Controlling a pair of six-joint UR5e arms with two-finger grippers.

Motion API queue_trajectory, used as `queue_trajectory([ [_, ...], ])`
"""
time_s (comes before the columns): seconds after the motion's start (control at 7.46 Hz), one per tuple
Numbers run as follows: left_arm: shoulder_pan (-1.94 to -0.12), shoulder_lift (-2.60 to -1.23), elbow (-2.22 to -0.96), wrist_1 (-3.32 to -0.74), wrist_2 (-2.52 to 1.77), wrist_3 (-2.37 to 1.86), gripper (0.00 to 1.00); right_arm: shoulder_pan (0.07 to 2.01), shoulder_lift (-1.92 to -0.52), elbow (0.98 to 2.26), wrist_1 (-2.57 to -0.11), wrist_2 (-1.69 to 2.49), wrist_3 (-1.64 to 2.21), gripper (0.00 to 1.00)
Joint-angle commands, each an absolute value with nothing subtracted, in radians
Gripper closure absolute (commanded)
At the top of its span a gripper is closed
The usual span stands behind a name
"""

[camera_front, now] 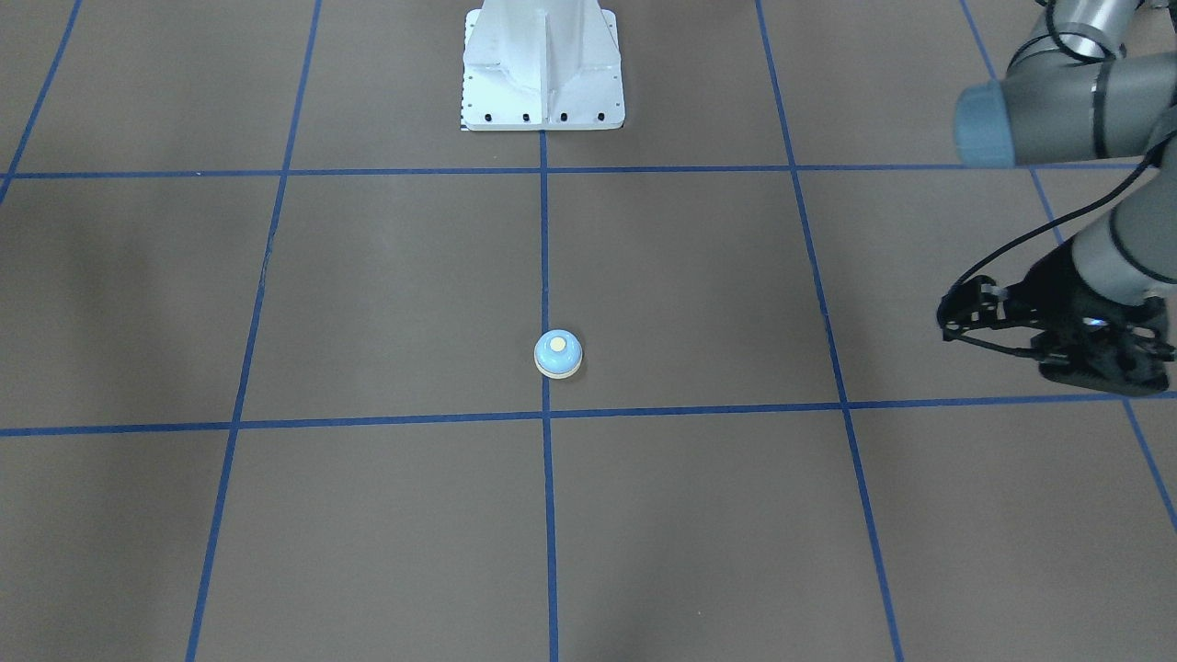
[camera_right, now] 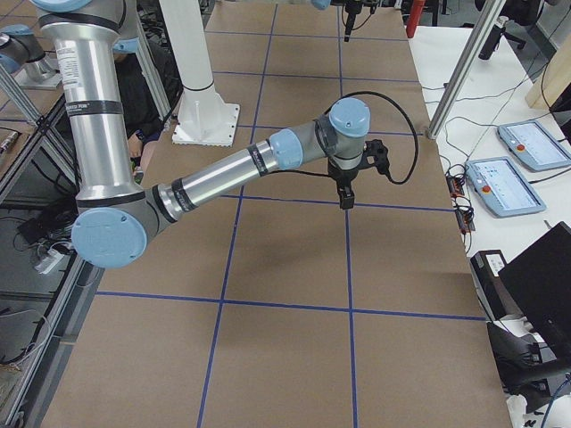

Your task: Place and press bell with both arms

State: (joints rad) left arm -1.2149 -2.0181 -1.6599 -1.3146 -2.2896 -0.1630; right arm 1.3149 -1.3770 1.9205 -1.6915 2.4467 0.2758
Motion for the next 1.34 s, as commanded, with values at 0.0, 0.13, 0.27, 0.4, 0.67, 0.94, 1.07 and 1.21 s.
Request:
queue_trajectory([
  [0.0,-1.388,-1.899,-1.677,-1.285,-2.287,0.169,0.00,1.057,-1.197,1.913,-1.693,2.290,0.595,0.00],
  [0.13,-1.432,-1.867,-1.678,-1.287,-2.287,0.217,0.00,0.928,-1.125,1.902,-1.692,2.199,0.736,0.00],
  [0.27,-1.475,-1.824,-1.678,-1.289,-2.289,0.238,0.00,0.861,-1.048,1.876,-1.695,2.162,0.843,0.00],
  [0.4,-1.515,-1.737,-1.706,-1.313,-2.290,0.241,0.00,0.824,-0.985,1.843,-1.695,2.157,0.894,0.00],
  [0.67,-1.564,-1.552,-1.741,-1.479,-2.295,0.239,0.00,0.802,-0.829,1.696,-1.698,2.136,0.949,0.00],
  [0.94,-1.645,-1.452,-1.747,-1.534,-2.301,0.229,0.00,0.747,-0.763,1.611,-1.695,2.059,0.981,0.00],
  [1.07,-1.649,-1.428,-1.765,-1.534,-2.302,0.226,0.00,0.698,-0.712,1.561,-1.695,2.016,1.035,0.00],
  [1.21,-1.649,-1.424,-1.772,-1.539,-2.303,0.197,0.00,0.648,-0.630,1.470,-1.694,1.949,1.087,0.04],
])
